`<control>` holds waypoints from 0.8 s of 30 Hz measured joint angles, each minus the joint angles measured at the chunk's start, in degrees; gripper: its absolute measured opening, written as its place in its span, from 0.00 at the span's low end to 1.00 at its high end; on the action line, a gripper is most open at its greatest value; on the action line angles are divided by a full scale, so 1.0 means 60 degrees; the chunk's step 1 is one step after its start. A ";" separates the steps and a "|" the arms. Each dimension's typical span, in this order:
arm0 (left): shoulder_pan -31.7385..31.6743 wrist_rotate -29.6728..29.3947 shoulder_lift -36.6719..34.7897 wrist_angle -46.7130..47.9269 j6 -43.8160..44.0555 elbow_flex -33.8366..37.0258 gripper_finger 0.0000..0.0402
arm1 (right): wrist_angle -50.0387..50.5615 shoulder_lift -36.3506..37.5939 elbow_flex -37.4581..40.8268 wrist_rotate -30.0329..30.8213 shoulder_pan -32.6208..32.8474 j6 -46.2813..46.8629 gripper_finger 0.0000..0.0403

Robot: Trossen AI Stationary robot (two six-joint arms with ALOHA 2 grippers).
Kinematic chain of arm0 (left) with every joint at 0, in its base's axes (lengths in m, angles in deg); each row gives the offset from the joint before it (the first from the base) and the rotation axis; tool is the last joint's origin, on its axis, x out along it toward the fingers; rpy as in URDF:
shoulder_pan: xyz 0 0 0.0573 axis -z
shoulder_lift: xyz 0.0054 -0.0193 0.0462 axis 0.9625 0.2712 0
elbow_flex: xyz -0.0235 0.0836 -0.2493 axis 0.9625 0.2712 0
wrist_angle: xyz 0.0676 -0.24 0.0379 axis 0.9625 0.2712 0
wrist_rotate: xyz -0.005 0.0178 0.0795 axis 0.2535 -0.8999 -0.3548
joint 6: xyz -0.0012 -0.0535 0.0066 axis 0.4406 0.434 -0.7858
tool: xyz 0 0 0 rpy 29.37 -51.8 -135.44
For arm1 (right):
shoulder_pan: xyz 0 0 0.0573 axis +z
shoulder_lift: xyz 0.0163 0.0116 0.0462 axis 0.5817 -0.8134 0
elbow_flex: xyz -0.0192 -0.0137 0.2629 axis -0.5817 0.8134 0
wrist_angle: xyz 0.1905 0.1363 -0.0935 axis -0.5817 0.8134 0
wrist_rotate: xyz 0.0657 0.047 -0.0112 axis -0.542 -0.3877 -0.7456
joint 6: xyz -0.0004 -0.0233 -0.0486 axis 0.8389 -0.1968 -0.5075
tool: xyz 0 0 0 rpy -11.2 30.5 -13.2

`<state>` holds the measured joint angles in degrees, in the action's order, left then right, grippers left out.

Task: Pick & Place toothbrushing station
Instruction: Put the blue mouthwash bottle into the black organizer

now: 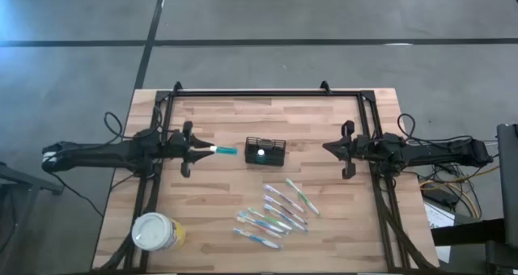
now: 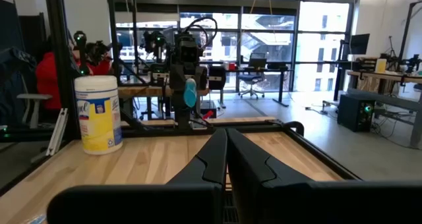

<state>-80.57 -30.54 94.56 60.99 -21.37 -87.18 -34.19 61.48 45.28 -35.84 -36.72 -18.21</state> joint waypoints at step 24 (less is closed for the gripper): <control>-0.0011 -0.1446 0.8719 1.0735 -0.1817 -1.3230 0.23 | -0.0117 -0.0002 0.0000 0.0000 0.0000 0.0067 0.02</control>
<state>-80.64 -39.22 146.88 125.41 -32.27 -166.56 -34.89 61.47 45.28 -35.84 -36.72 -17.81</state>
